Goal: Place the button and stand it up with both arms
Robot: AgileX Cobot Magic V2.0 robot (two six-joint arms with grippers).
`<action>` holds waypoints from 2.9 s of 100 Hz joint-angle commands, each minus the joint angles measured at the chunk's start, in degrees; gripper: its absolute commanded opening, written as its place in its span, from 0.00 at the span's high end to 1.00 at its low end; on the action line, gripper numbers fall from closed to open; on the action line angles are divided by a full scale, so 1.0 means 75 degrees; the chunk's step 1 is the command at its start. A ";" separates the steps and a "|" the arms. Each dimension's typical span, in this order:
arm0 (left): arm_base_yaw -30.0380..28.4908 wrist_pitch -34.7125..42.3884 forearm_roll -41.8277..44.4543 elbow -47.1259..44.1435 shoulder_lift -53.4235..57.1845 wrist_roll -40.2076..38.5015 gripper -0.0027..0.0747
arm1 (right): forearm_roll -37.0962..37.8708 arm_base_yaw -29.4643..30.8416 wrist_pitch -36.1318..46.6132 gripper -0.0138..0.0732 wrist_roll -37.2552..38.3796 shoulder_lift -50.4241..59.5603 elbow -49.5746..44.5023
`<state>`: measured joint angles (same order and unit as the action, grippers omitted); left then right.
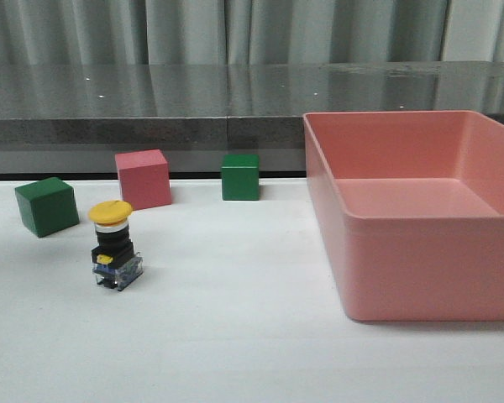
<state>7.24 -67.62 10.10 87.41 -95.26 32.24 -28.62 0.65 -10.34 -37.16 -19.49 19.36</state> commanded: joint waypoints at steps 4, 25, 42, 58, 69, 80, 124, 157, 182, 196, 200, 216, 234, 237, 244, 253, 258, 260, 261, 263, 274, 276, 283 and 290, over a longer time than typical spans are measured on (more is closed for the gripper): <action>-0.0713 0.0875 -0.1442 0.0199 0.1075 -0.0045 0.99 | -0.0103 0.0004 0.0515 0.91 -0.0005 -0.0040 0.0201; -0.1486 0.2459 -0.3494 -0.1005 0.2843 0.0694 0.99 | -0.0103 0.0004 0.0515 0.91 -0.0005 -0.0040 0.0201; -0.1535 0.3962 -0.4031 -0.3118 0.4804 0.0714 0.99 | -0.0103 0.0004 0.0515 0.91 -0.0005 -0.0040 0.0201; -0.1535 0.5582 -0.4437 -0.5501 0.6849 0.0714 0.99 | -0.0103 0.0004 0.0515 0.91 -0.0005 -0.0040 0.0201; -0.1535 0.6149 -0.4597 -0.6936 0.8242 0.0714 0.99 | -0.0103 0.0004 0.0515 0.91 -0.0005 -0.0040 0.0201; -0.1535 0.6279 -0.4910 -0.8014 0.9525 0.0677 0.99 | -0.0103 0.0004 0.0515 0.91 -0.0005 -0.0040 0.0201; -0.1535 0.6347 -0.6937 -0.9566 1.1723 0.0657 0.99 | -0.0103 0.0004 0.0515 0.91 -0.0005 -0.0040 0.0201; -0.1334 0.6527 -0.6984 -0.9637 1.1737 0.0657 0.99 | -0.0103 0.0004 0.0515 0.91 -0.0005 -0.0040 0.0201; -0.1171 0.6766 -0.6364 -0.9996 1.1815 0.0575 0.99 | -0.0103 0.0004 0.0515 0.91 -0.0005 -0.0040 0.0201; -0.1015 0.6789 -0.3586 -1.0002 1.2122 -0.1652 0.99 | -0.0103 0.0004 0.0515 0.91 -0.0005 -0.0040 0.0201; -0.0999 0.6789 -0.2444 -1.0015 1.2226 -0.2874 0.99 | -0.0103 0.0004 0.0515 0.91 -0.0005 -0.0040 0.0201; -0.0999 0.7239 0.0350 -1.0348 1.2701 -0.6098 0.99 | -0.0103 0.0004 0.0515 0.91 -0.0005 -0.0040 0.0201; -0.0853 0.9058 0.1062 -1.1365 1.2974 -0.6359 0.99 | -0.0103 0.0004 0.0497 0.91 -0.0005 -0.0040 0.0201; -0.0801 0.9388 0.1079 -1.1511 1.2974 -0.6359 0.99 | -0.0103 0.0004 0.0497 0.91 -0.0005 -0.0040 0.0201; -0.0646 0.9833 0.1079 -1.1824 1.2974 -0.6359 0.99 | -0.0103 0.0004 0.0497 0.91 -0.0005 -0.0047 0.0201; -0.0479 0.9869 0.1079 -1.2011 1.2974 -0.6359 0.99 | -0.0103 0.0004 0.0497 0.91 -0.0005 -0.0047 0.0201; -0.0410 0.9824 0.1079 -1.1995 1.2974 -0.6359 0.99 | -0.0103 0.0004 0.0497 0.91 -0.0005 -0.0047 0.0201; -0.0393 0.9824 0.1079 -1.1995 1.2974 -0.6359 0.99 | -0.0103 0.0004 0.0497 0.91 -0.0005 -0.0047 0.0201; -0.0395 0.9810 0.1079 -1.1995 1.2974 -0.6359 0.99 | -0.0103 0.0004 0.0497 0.91 -0.0005 -0.0047 0.0201; -0.0379 0.9810 0.1079 -1.1995 1.2974 -0.6359 0.99 | -0.0103 0.0004 0.0497 0.91 -0.0005 -0.0047 0.0201; -0.0379 0.9824 0.1079 -1.1995 1.2974 -0.6359 0.99 | -0.0103 0.0004 0.0497 0.91 -0.0005 -0.0047 0.0201; -0.0379 0.9824 0.1066 -1.1995 1.2974 -0.6359 0.99 | -0.0103 0.0004 0.0497 0.91 -0.0005 -0.0047 0.0201; -0.0379 0.9824 0.1005 -1.1995 1.2974 -0.6359 0.99 | -0.0103 0.0004 0.0497 0.91 -0.0005 -0.0047 0.0201; -0.0379 0.9824 0.1005 -1.1995 1.2974 -0.6359 0.99 | -0.0103 0.0004 0.0497 0.91 -0.0005 -0.0047 0.0201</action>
<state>4.01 1.28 18.26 0.00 0.29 -14.82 -28.62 0.65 -10.34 -37.12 -19.49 19.36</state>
